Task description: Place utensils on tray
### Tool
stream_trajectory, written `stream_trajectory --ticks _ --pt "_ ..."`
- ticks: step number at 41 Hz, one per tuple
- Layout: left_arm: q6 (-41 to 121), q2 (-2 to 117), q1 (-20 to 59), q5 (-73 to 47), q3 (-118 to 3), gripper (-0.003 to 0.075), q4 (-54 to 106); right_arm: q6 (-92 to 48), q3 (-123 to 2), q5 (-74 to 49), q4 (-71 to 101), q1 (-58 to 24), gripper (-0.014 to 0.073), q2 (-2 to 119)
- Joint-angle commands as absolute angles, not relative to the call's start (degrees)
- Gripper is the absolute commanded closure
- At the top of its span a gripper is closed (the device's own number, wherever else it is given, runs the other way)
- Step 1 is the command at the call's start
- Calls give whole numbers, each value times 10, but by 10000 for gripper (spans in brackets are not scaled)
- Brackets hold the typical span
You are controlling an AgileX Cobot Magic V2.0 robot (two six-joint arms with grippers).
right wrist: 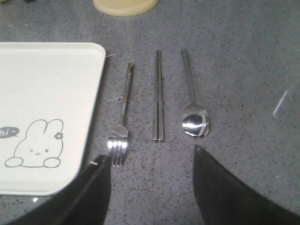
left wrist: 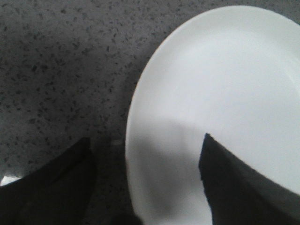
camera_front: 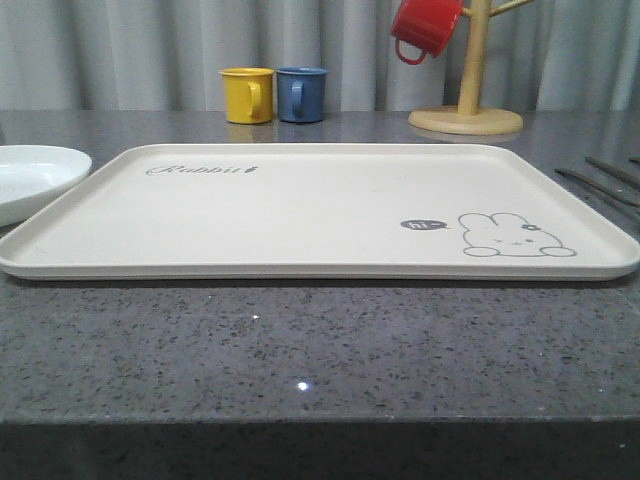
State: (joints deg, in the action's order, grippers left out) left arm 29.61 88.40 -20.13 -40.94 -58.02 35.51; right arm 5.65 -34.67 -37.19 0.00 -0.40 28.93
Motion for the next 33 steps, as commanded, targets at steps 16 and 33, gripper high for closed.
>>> stream_trajectory --ticks 16,33 --pt "299 870 -201 -431 -611 739 375 54 -367 -336 -11 -4 169 295" --pt "300 831 -135 -500 -693 739 379 54 -367 -336 -11 -4 169 295"
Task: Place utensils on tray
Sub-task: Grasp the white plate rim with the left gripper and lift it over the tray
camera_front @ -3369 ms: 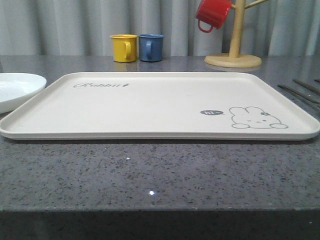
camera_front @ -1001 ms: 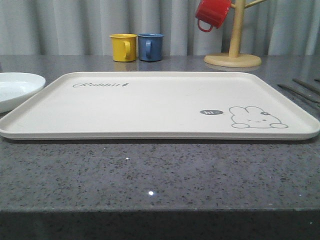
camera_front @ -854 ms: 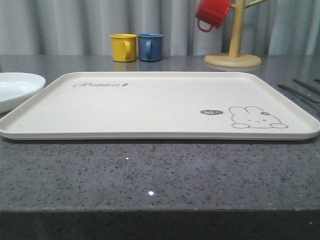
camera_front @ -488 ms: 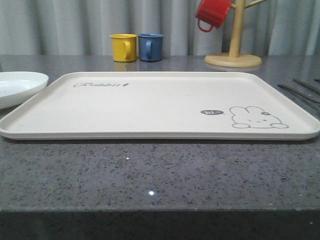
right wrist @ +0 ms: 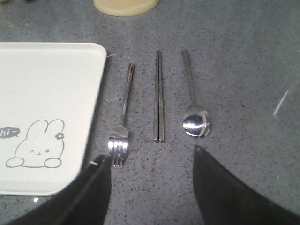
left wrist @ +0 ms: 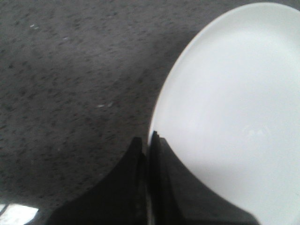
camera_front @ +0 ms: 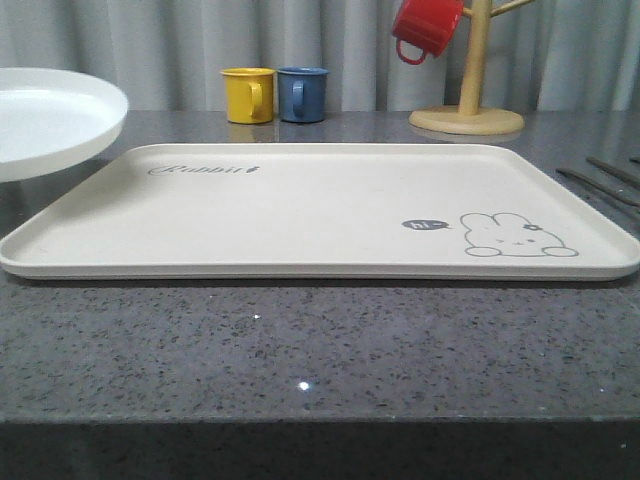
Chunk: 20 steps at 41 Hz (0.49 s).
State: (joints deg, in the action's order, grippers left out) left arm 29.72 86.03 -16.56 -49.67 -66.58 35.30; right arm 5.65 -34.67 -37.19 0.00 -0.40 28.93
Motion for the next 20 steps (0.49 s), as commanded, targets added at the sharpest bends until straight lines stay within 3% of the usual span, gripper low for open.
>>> stream_trajectory --ticks 1,20 --pt "300 831 -126 -500 -694 739 379 54 -367 -336 -11 -4 169 295" --pt "283 832 74 -460 -694 739 330 54 -367 -336 -11 -4 169 295"
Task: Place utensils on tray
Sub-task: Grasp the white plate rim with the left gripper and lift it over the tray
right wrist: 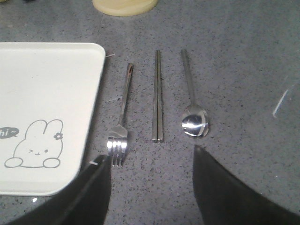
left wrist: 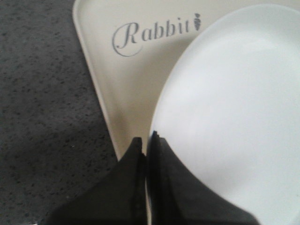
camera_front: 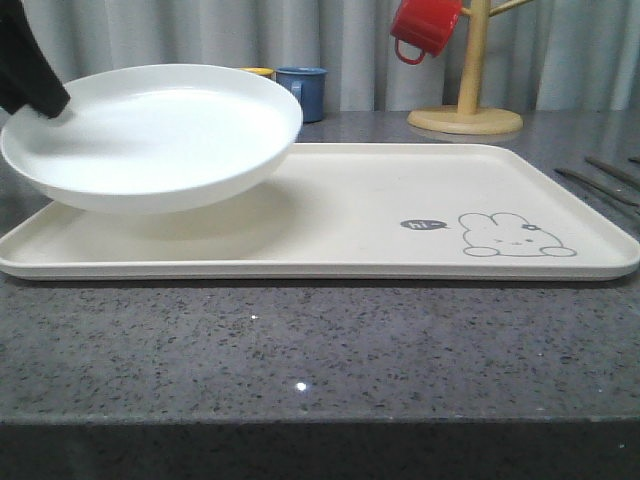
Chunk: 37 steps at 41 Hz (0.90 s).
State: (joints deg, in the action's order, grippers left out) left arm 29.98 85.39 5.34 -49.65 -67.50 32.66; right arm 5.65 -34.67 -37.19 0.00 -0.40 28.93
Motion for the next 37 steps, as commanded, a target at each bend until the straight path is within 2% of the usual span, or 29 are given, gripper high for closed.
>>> stream_trajectory --ticks 1,11,30,33,37 --pt "277 832 76 -456 -694 739 324 54 -367 -336 -11 -4 169 295" --pt "246 832 80 -438 -694 739 317 54 -367 -336 -11 -4 169 295" --pt "239 920 80 -448 -694 729 347 54 -367 -336 -11 -4 169 295" --pt "239 924 80 -455 -694 669 345 54 -367 -336 -11 -4 169 295" --pt "239 924 80 -455 -694 513 342 54 -367 -336 -11 -4 169 295"
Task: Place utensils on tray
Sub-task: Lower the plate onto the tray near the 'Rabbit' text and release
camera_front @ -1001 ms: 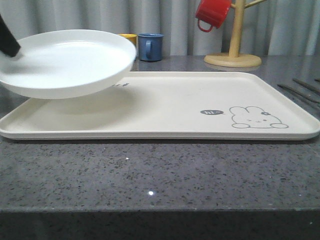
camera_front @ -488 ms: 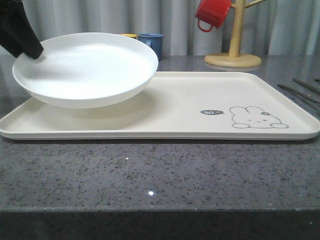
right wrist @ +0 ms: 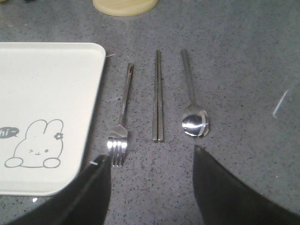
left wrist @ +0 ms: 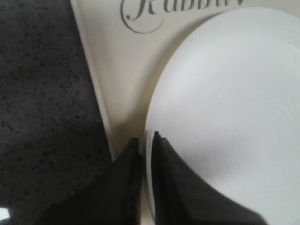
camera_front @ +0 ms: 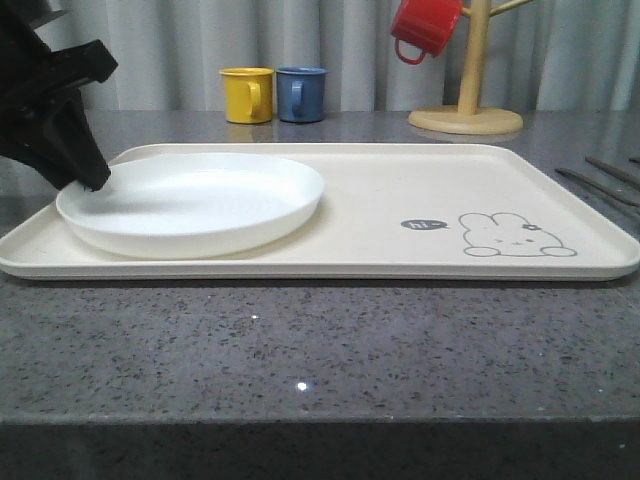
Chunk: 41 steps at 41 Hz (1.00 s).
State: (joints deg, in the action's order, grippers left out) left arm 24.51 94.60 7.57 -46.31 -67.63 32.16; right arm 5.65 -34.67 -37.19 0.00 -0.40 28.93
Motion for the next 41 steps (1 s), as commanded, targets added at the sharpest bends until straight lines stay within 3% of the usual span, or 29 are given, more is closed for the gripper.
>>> stream_trajectory --ticks 1,6,24,32,41 --pt "239 924 80 -455 -694 482 342 54 -367 -336 -11 -4 169 295" --pt "242 921 80 -459 -694 380 341 54 -367 -336 -11 -4 169 295" --pt "246 768 148 -485 -693 384 211 54 -367 -336 -11 -4 169 295" --pt "246 680 258 -469 -667 389 200 54 -367 -336 -11 -4 169 295" --pt "143 606 374 -467 -625 483 90 54 -367 -336 -11 -4 169 295"
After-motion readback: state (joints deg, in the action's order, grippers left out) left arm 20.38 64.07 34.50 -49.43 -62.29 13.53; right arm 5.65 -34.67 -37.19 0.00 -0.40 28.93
